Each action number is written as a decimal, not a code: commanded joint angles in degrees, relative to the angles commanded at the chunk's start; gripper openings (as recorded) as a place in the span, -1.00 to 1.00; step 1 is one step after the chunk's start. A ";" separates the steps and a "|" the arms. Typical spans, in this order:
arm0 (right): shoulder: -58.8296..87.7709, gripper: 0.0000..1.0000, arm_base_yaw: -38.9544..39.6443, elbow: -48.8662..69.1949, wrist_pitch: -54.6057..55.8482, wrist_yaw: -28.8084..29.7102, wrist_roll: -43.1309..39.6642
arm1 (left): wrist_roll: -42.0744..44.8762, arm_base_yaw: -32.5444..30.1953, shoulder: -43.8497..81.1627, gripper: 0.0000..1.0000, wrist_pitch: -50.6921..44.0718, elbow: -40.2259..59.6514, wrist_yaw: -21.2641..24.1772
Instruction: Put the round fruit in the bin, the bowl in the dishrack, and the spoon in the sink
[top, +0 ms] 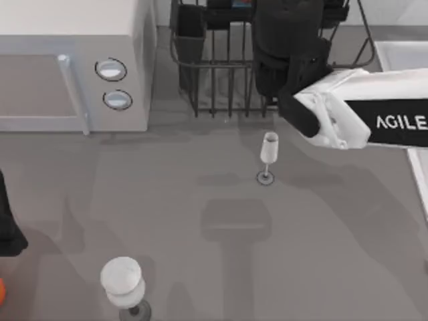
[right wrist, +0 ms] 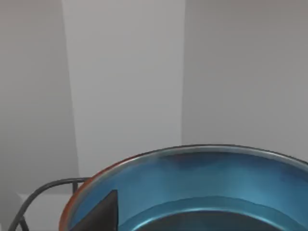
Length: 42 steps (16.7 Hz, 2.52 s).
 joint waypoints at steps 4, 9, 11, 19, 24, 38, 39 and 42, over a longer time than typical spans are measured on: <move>-1.35 1.00 -0.21 -1.36 -0.32 -1.11 0.08 | 0.00 0.00 0.00 1.00 0.00 0.00 0.00; -12.98 1.00 -4.76 -12.96 -3.28 -9.28 0.50 | 0.00 0.00 0.00 1.00 0.00 0.00 0.00; -21.03 1.00 -7.49 -20.57 -5.25 -13.84 0.67 | 0.00 0.00 0.00 1.00 0.00 0.00 0.00; -62.59 1.00 -20.70 -50.79 -18.25 -30.67 0.82 | 0.00 0.00 0.00 1.00 0.00 0.00 0.00; -89.85 1.00 -28.57 -65.49 -28.35 -36.39 0.33 | 0.00 0.00 0.00 1.00 0.00 0.00 0.00; -116.95 1.00 -36.02 -76.19 -40.06 -38.09 -0.98 | 0.00 0.00 0.00 1.00 0.00 0.00 0.00; -116.90 1.00 -36.03 -76.14 -40.11 -38.09 -1.04 | 0.00 0.00 0.00 1.00 0.00 0.00 0.00; -113.22 1.00 -36.41 -73.29 -43.30 -38.19 -4.65 | 0.00 0.00 0.00 1.00 0.00 0.00 0.00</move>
